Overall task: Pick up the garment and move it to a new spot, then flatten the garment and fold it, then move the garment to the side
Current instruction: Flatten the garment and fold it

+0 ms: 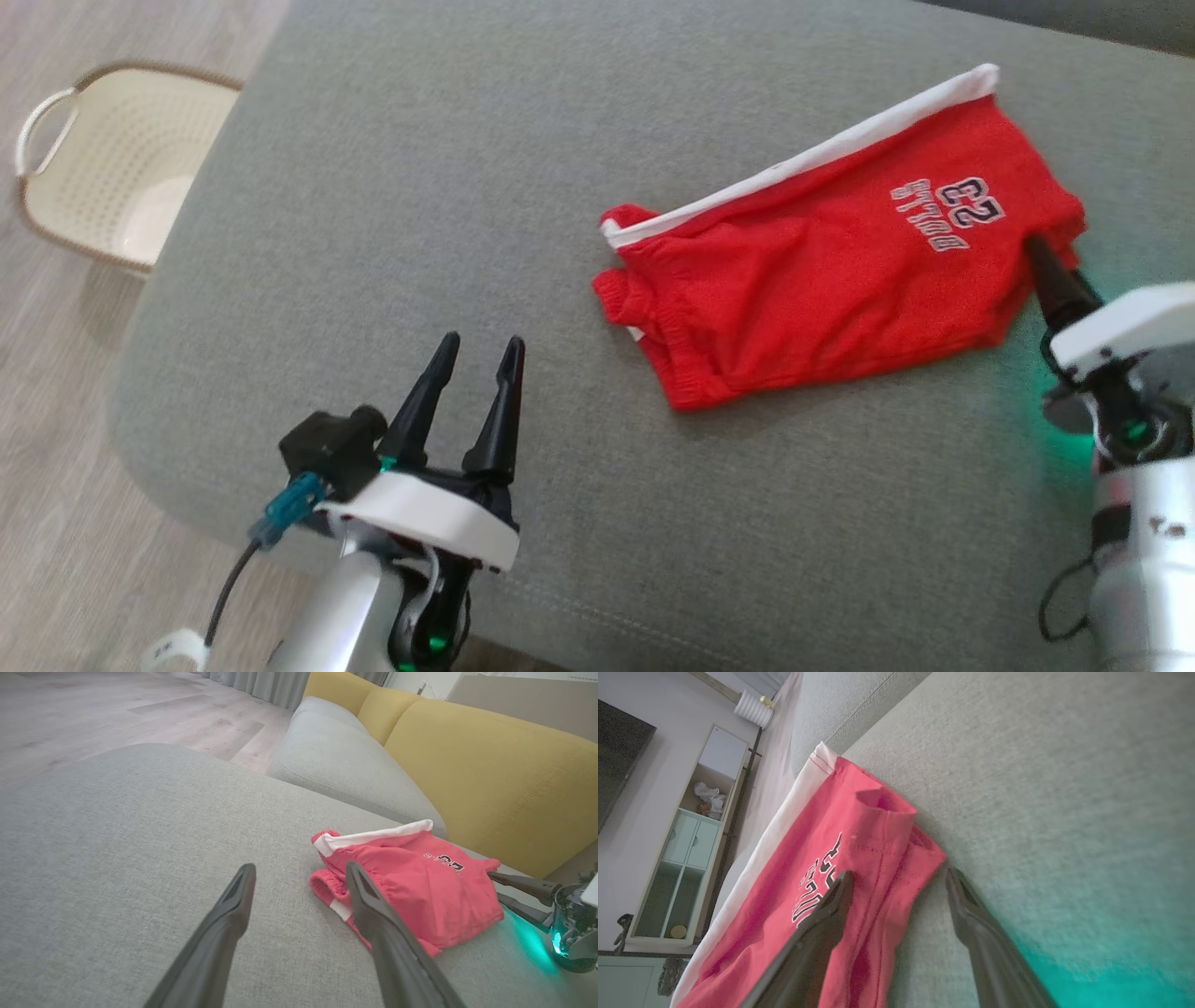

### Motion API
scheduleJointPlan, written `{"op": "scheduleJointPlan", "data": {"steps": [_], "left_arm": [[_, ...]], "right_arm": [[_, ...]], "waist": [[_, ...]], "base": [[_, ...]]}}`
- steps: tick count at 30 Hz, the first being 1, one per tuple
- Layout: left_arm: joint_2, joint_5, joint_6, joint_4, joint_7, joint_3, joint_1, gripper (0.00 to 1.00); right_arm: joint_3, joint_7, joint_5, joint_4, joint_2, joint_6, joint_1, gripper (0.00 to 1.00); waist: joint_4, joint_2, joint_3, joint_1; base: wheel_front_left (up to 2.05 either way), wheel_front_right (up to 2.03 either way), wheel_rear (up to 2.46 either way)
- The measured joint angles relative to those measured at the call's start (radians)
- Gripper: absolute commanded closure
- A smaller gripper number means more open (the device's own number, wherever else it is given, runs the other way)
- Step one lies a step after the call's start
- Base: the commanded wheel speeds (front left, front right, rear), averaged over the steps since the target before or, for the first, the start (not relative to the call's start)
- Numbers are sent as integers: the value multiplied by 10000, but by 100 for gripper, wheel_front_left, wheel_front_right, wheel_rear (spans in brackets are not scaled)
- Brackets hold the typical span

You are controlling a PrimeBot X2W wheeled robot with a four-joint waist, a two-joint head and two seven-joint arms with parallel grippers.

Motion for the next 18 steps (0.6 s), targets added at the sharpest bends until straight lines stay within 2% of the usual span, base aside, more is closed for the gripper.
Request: {"op": "scheduleJointPlan", "data": {"steps": [13, 14, 15, 18], "left_arm": [[-13, -196, 146, -79, 0, -238, -193, 0], [-15, -272, 174, -79, 0, -245, -193, 0], [-15, -341, 198, -79, 0, -251, -193, 0], [-15, -370, 198, -79, 0, -263, -193, 0]], "right_arm": [[-474, 709, -1003, 846, -35, 0, -1201, 0], [-474, 709, -1057, 888, -33, 0, -1229, 33], [-472, 713, -1076, 915, -33, 0, -1263, 100], [-456, 652, -1233, 953, 12, 0, -1282, 100]], "waist": [[466, 0, 228, 0], [470, 0, 224, 0], [472, 0, 220, 0], [463, 0, 212, 0]], "base": [[0, 0, 0], [0, 0, 0], [0, 0, 0], [0, 0, 0]]}}
